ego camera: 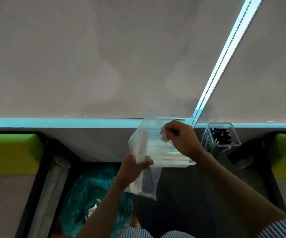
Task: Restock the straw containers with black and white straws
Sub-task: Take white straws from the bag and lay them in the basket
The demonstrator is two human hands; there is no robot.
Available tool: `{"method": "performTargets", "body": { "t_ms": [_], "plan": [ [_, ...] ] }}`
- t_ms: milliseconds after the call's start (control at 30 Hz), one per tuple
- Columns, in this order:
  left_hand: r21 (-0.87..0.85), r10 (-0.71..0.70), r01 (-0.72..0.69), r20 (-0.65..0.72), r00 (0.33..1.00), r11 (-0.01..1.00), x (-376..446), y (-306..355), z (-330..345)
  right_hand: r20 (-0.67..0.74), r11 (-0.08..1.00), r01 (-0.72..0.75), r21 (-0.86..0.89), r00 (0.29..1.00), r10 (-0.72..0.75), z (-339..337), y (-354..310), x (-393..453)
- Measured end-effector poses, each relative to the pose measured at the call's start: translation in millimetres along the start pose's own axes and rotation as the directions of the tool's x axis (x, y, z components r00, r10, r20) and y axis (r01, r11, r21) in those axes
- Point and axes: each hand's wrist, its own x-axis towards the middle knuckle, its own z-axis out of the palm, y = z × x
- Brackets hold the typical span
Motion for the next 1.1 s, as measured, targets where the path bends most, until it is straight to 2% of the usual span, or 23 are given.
{"method": "performTargets", "body": {
  "t_ms": [100, 200, 267, 400, 633, 733, 833, 967, 1033, 1100],
  "plan": [
    [0.033, 0.047, -0.049, 0.061, 0.997, 0.998, -7, 13, 9, 0.195, 0.999, -0.039, -0.034, 0.98, 0.045, -10, -6, -6],
    [0.061, 0.069, -0.076, 0.115, 0.991, 0.995, -13, 20, 16, 0.281, 0.984, 0.105, -0.147, 0.958, -0.06, -15, -21, -13],
    [0.058, 0.085, -0.093, 0.128, 0.988, 0.994, -18, 25, 20, 0.328, 0.992, 0.097, -0.076, 0.942, -0.067, -17, -31, -18],
    [0.082, 0.11, -0.123, 0.144, 0.983, 0.989, -25, 31, 28, 0.329, 0.994, 0.099, 0.047, 0.938, -0.109, -19, -44, -32],
    [0.081, 0.13, -0.142, 0.14, 0.982, 0.987, -34, 31, 29, 0.379, 0.999, -0.021, 0.03, 0.925, 0.008, -14, -43, -39],
    [0.083, 0.107, -0.119, 0.132, 0.985, 0.989, -39, 32, 32, 0.35, 0.998, -0.028, 0.051, 0.937, 0.009, -11, -47, -40],
    [0.069, 0.091, -0.099, 0.116, 0.989, 0.993, -44, 33, 32, 0.195, 0.962, -0.086, 0.26, 0.98, 0.035, -14, -48, -35],
    [0.053, 0.139, -0.142, 0.054, 0.989, 0.989, -48, 30, 29, 0.044, 0.925, -0.039, 0.379, 0.999, 0.024, -18, -52, -32],
    [0.043, 0.152, -0.153, 0.037, 0.988, 0.987, -49, 32, 30, 0.016, 0.884, -0.073, 0.462, 0.997, 0.074, -15, -54, -32],
    [0.013, 0.144, -0.144, 0.026, 0.989, 0.989, -50, 34, 32, 0.09, 0.883, -0.159, 0.441, 0.987, 0.133, -12, -57, -35]
  ]
}}
